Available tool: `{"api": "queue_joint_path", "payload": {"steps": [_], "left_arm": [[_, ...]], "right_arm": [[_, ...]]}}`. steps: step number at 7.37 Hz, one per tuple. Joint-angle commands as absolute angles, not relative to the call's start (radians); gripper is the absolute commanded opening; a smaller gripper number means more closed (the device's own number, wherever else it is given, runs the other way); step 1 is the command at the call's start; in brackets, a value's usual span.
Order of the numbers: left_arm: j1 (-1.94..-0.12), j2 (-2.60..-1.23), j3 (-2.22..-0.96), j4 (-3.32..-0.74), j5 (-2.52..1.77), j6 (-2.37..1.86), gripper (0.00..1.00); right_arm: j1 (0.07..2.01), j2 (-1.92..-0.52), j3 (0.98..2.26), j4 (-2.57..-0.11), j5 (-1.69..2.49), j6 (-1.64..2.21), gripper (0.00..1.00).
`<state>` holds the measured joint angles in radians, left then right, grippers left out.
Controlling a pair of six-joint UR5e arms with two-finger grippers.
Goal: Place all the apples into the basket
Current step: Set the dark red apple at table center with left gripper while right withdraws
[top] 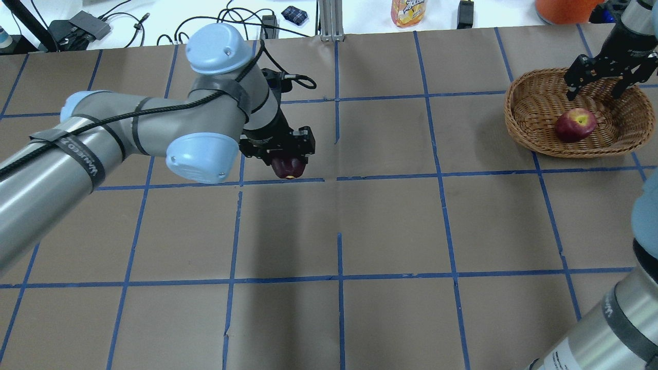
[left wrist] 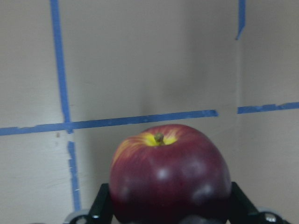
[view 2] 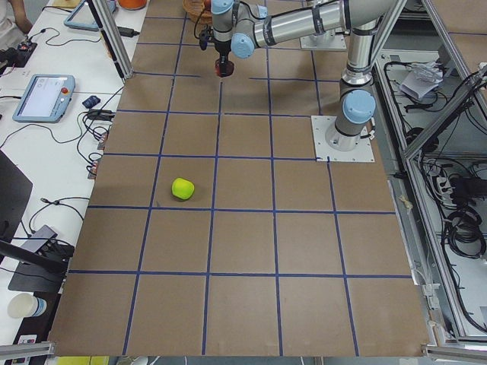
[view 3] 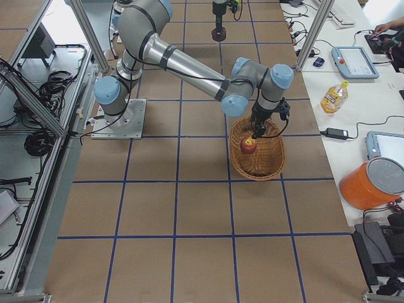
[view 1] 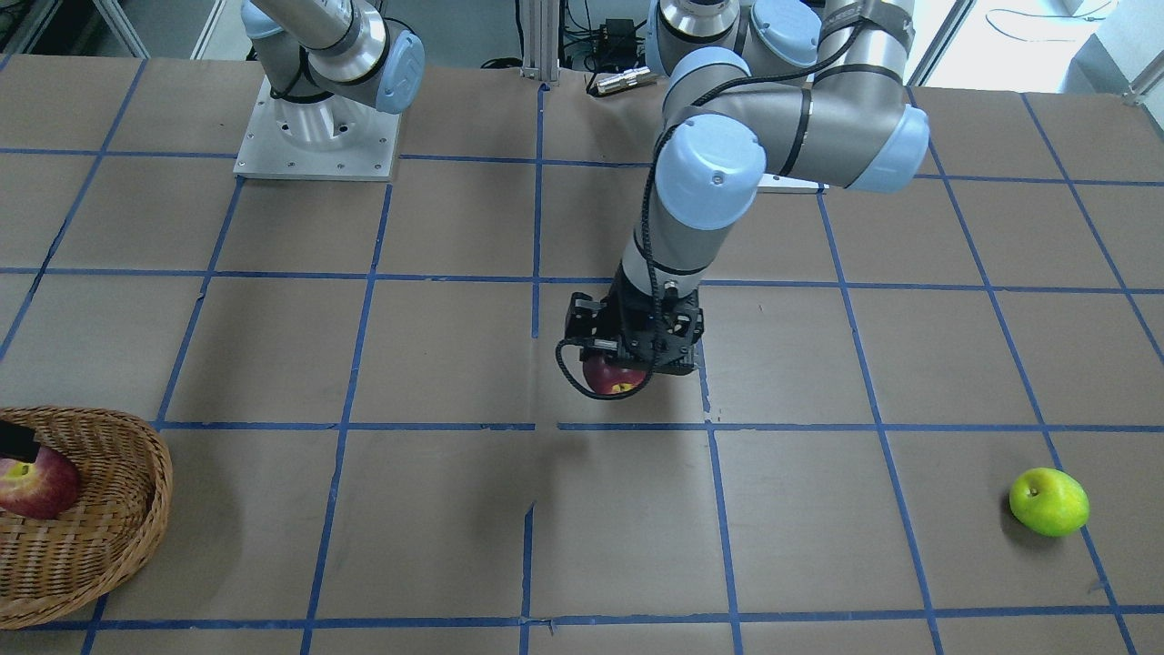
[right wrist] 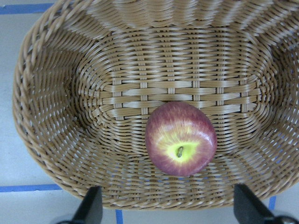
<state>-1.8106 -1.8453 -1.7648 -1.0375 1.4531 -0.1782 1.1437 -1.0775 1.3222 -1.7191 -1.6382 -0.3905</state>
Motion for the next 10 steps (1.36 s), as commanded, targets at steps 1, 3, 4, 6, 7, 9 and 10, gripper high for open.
{"api": "queue_joint_path", "payload": {"steps": [1, 3, 4, 6, 7, 9, 10], "left_arm": [[-1.897, -1.945, -1.764, -0.907, 1.453, -0.235, 0.01], [-1.943, -2.017, -1.764, -0.817, 1.451, -0.268, 0.02], [-1.948, -2.035, -1.764, -0.783, 1.451, -0.262, 0.17], [-1.945, -2.037, -1.767, -0.790, 1.453, -0.259, 1.00], [-1.937, -2.014, -1.761, -0.808, 1.459, -0.258, 1.00], [-1.844, -1.950, -1.714, -0.933, 1.463, -0.201, 1.00], [-1.765, -1.907, -1.695, -1.040, 1.474, -0.140, 1.00]], "right_arm": [[1.153, -1.147, 1.322, -1.619, -1.561, -0.327, 1.00], [1.230, -1.183, 1.330, -1.582, -1.546, -0.223, 1.00], [1.265, -1.184, 1.330, -1.577, -1.546, -0.163, 1.00], [1.302, -1.183, 1.331, -1.577, -1.543, -0.120, 1.00], [1.325, -1.183, 1.331, -1.578, -1.540, -0.111, 1.00], [1.411, -1.181, 1.331, -1.592, -1.540, -0.082, 1.00], [1.458, -1.183, 1.331, -1.592, -1.539, -0.048, 1.00]]}}
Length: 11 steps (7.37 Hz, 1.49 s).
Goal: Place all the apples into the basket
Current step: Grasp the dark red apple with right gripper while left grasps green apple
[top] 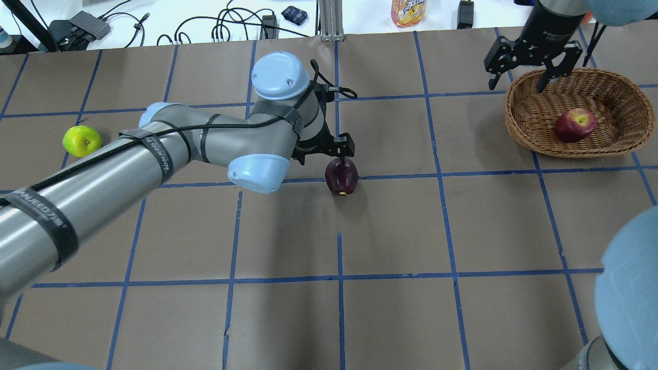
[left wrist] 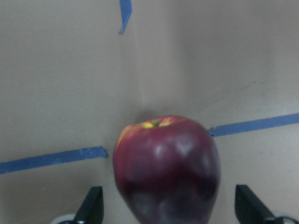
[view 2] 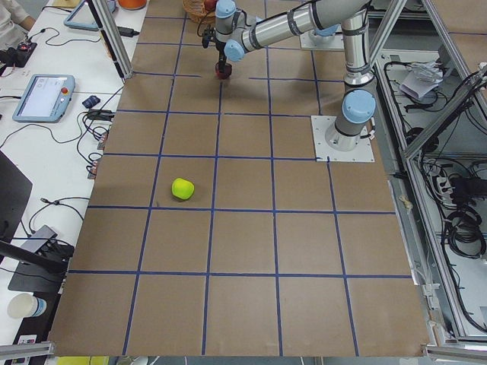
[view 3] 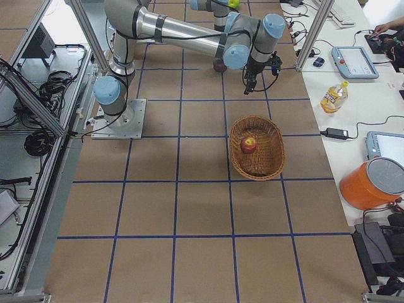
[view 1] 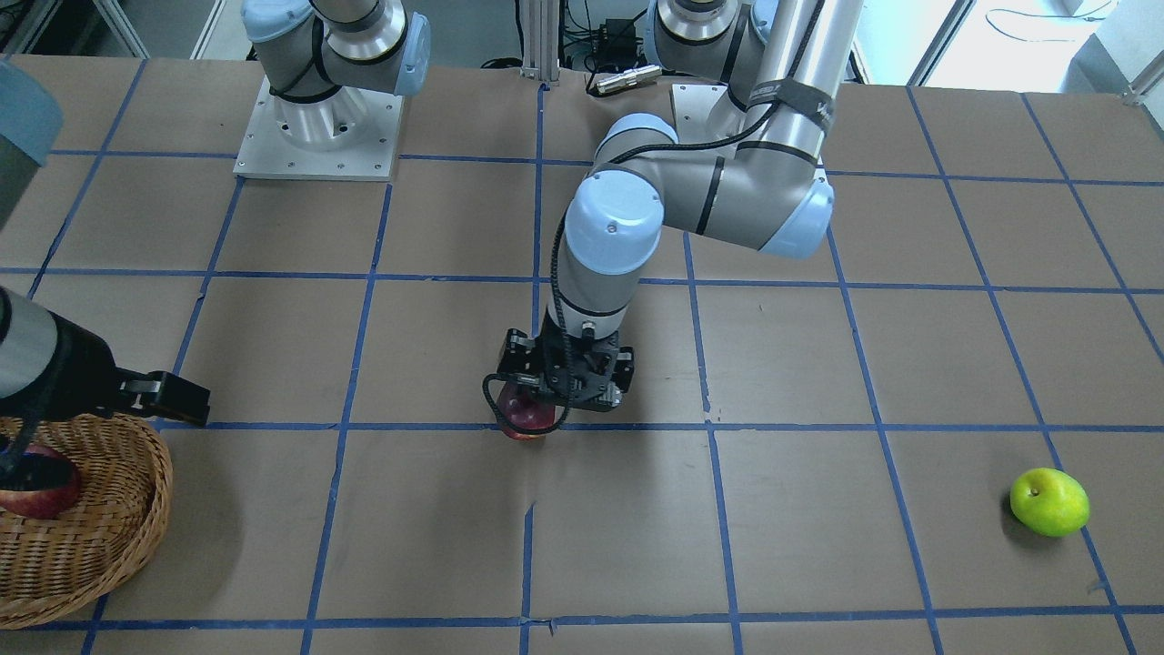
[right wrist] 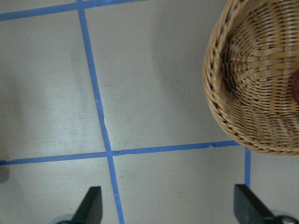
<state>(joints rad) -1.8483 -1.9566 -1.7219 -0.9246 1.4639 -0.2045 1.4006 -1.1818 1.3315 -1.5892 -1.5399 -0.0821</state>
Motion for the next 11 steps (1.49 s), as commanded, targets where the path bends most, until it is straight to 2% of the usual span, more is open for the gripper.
{"api": "queue_joint_path", "payload": {"steps": [1, 4, 6, 9, 11], "left_arm": [[-1.665, -1.876, -1.698, -1.083, 1.542, -0.038, 1.00], [-1.328, -1.881, -1.681, -1.123, 1.563, 0.428, 1.00], [-1.147, -1.943, -1.611, -1.129, 1.557, 0.692, 1.00], [-0.998, -2.095, -1.398, -1.201, 1.554, 0.932, 1.00], [-0.950, -2.198, -1.313, -1.233, 1.517, 0.968, 1.00]], "right_arm": [[1.526, -1.178, 1.330, -1.615, -1.540, 0.021, 1.00], [1.774, -1.125, 1.362, -1.716, -1.491, 0.301, 1.00], [1.835, -1.079, 1.431, -1.860, -1.485, 0.390, 1.00], [1.868, -1.054, 1.555, -2.047, -1.433, 0.393, 1.00], [1.871, -1.048, 1.601, -2.049, -1.433, 0.393, 1.00]]}}
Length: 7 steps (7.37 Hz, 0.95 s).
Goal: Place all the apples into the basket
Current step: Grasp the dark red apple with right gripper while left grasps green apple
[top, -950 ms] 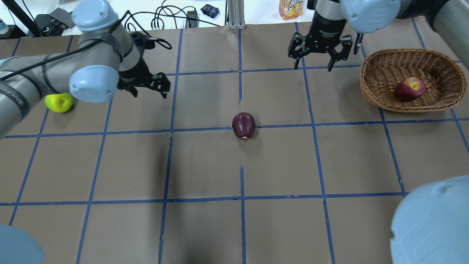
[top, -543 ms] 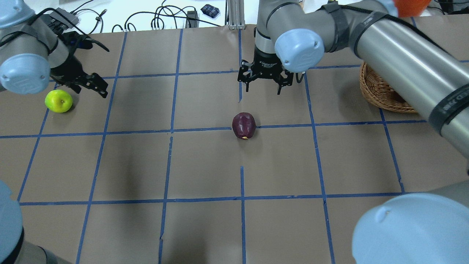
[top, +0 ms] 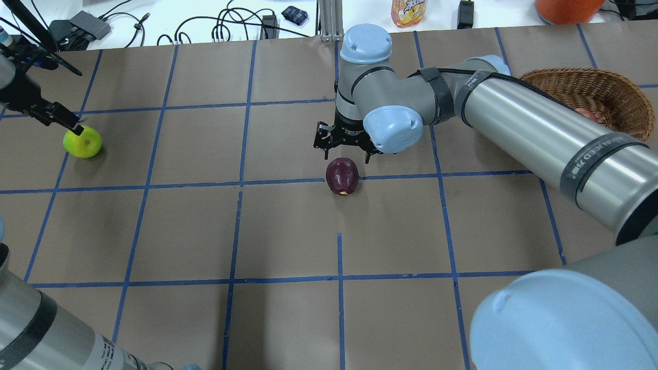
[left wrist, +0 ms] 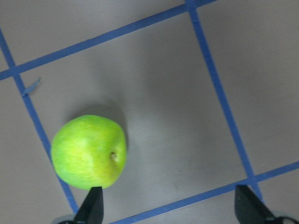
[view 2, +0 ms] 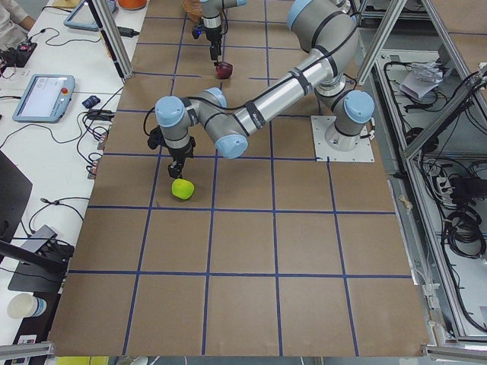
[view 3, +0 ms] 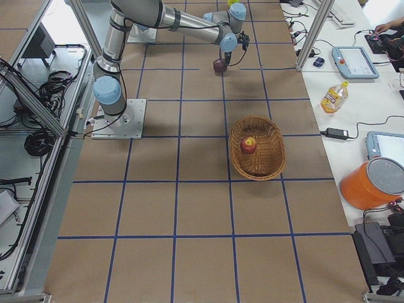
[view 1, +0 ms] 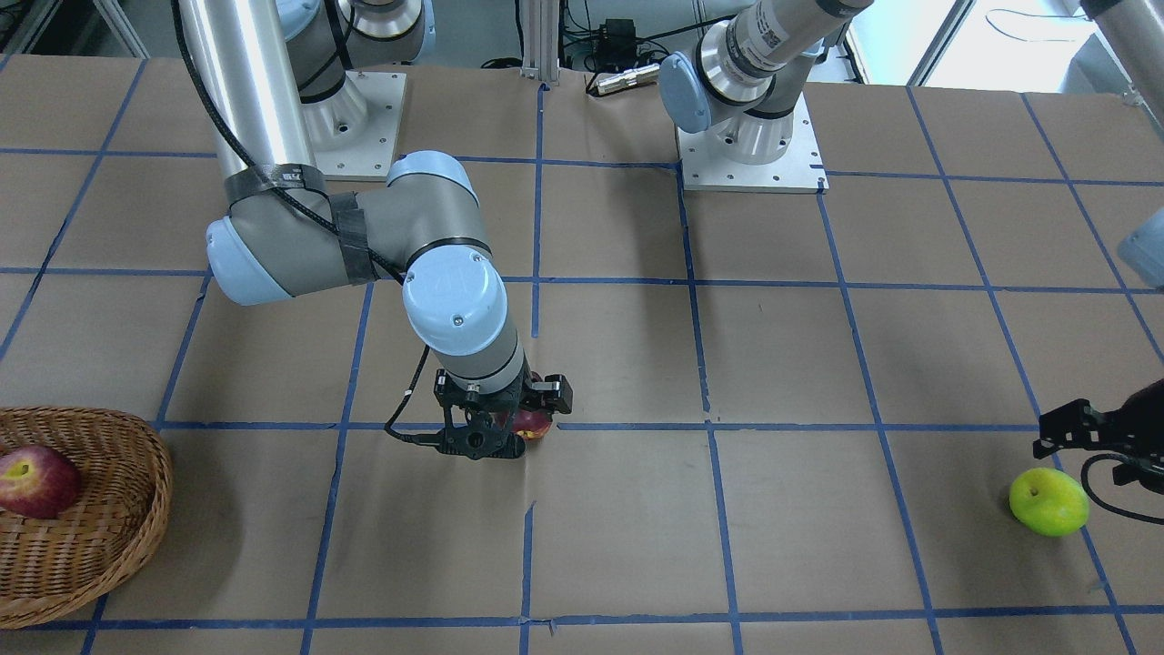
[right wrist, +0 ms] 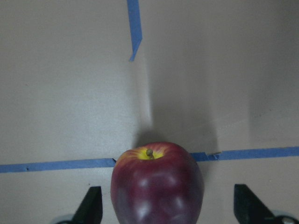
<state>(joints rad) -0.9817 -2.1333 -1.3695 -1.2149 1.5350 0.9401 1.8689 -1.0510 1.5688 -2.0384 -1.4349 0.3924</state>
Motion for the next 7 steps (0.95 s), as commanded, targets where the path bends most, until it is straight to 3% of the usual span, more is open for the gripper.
{"api": "queue_joint_path", "payload": {"steps": [1, 6, 7], "left_arm": [[-0.940, -2.241, -1.274, -1.233, 1.514, 0.991, 1.00], [-0.937, -2.333, -1.230, -1.292, 1.436, 0.974, 1.00], [-0.939, -2.345, -1.230, -1.292, 1.434, 0.971, 1.00]], "right_arm": [[1.873, -1.048, 1.608, -2.049, -1.433, 0.393, 1.00], [1.876, -1.022, 1.608, -2.054, -1.396, 0.397, 0.98], [1.876, -1.022, 1.608, -2.071, -1.394, 0.399, 0.39]]}}
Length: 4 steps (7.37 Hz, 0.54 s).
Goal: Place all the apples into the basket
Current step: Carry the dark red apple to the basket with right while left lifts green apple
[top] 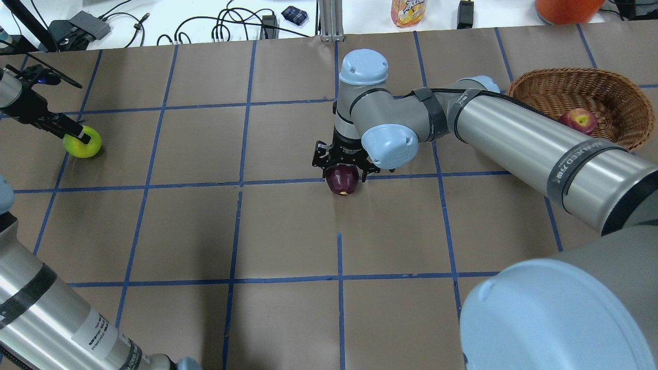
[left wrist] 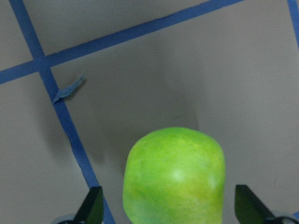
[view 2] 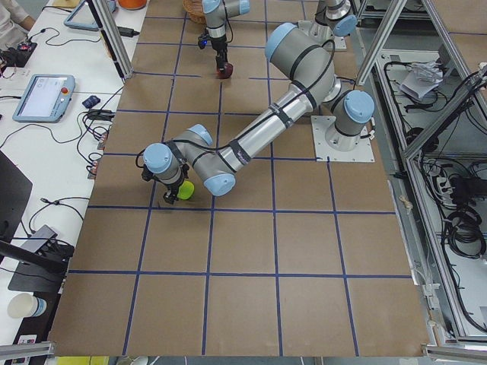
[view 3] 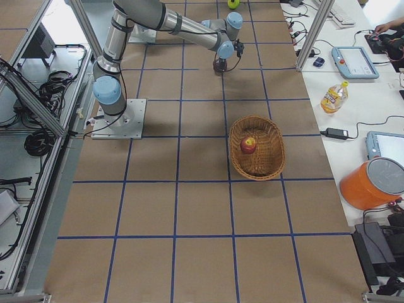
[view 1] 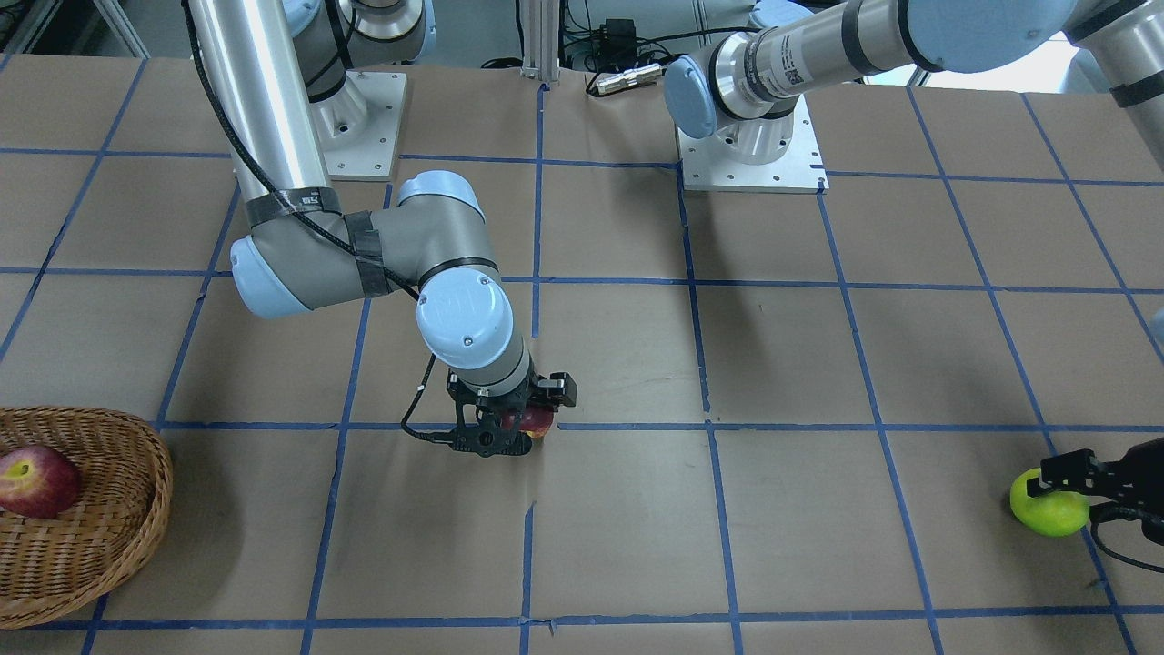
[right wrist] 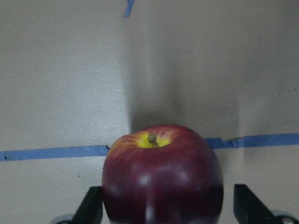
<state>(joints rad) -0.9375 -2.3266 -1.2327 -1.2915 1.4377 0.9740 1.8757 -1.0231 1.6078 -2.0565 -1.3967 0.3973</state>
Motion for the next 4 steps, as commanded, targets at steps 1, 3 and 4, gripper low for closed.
{"api": "queue_joint_path", "payload": {"steps": [1, 3, 4], "left_arm": [[-0.940, -2.347, -1.232, -1.295, 1.433, 0.954, 0.79], [-0.949, -2.312, -1.223, -1.340, 1.433, 0.925, 0.21], [-0.957, -2.281, -1.215, -1.395, 1.439, 0.896, 0.07]], "right_arm": [[1.876, -1.023, 1.606, -2.083, -1.397, 0.396, 0.00], [1.853, -1.046, 1.583, -2.082, -1.413, 0.387, 0.00], [1.806, -1.087, 1.556, -2.048, -1.414, 0.380, 0.00]]}}
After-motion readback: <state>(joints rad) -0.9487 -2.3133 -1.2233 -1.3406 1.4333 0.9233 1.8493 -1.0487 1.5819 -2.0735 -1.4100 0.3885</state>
